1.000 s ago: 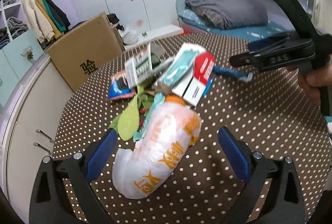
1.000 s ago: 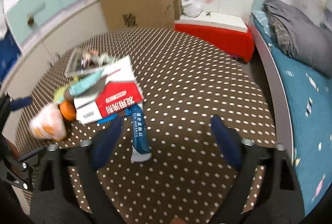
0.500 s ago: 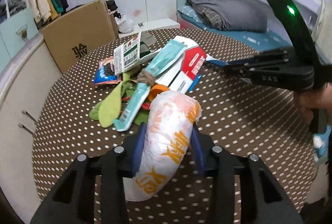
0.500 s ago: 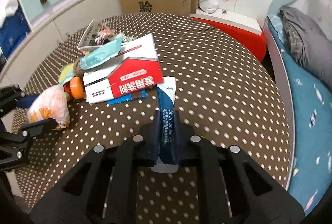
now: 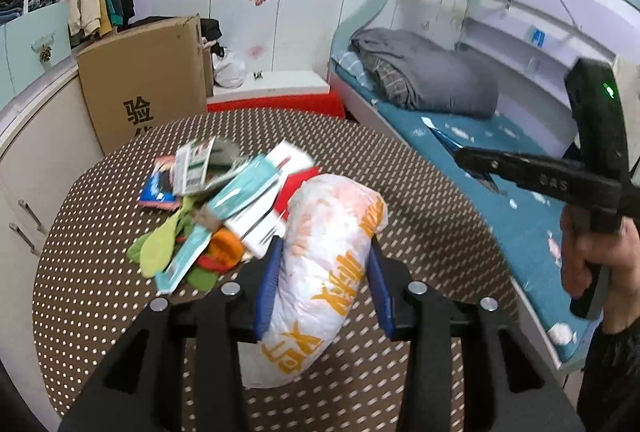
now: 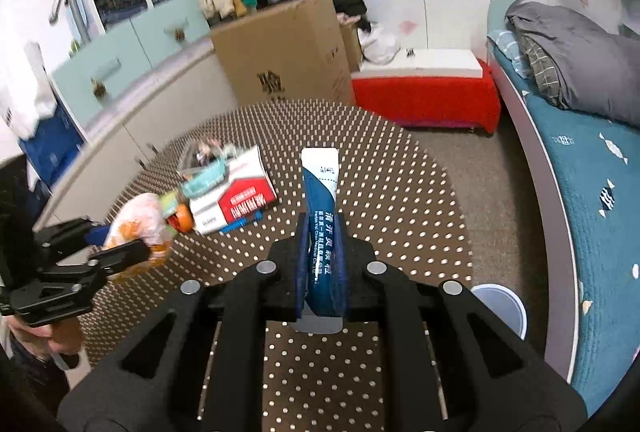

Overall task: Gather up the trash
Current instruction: 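Carry both items to the wastebasket and open both tools to drop them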

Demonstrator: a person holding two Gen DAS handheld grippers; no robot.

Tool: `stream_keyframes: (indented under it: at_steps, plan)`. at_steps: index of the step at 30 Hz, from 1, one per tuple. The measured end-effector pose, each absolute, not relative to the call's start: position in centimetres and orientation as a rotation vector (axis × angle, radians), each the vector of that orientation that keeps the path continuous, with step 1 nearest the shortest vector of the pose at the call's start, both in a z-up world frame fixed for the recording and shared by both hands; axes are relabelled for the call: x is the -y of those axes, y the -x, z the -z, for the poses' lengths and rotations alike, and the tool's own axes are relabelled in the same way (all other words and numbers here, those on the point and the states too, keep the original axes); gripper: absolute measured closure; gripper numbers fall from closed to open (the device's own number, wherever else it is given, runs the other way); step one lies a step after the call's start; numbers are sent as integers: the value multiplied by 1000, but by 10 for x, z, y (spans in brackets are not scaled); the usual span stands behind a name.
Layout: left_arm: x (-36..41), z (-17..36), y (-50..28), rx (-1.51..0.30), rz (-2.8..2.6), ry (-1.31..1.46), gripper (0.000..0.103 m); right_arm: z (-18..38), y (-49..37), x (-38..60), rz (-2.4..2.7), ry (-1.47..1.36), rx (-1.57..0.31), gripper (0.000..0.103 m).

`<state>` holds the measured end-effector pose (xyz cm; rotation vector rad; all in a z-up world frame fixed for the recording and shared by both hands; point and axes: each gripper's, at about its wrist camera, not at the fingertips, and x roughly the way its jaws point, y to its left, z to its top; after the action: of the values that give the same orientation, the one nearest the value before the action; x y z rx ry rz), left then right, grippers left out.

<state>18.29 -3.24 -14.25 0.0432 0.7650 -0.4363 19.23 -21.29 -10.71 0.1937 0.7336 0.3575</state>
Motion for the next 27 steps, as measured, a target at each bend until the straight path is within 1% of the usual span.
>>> stream_keyframes:
  at_steps: [6,15,20,27]
  plan:
    - [66,117,-189,-723,454,-13,63,82,-176,250,-344,-270,-651,91]
    - [152,90,-206,-696,557,27,63,60,-150,334,-250,-391,-548,90]
    - [217,93,-214,-727,631,22,63,73,-140,400,-154,-512,-529,91]
    - [309,120,-228,-801,685,-7,63,122,-137,473,-19,-642,-574,90]
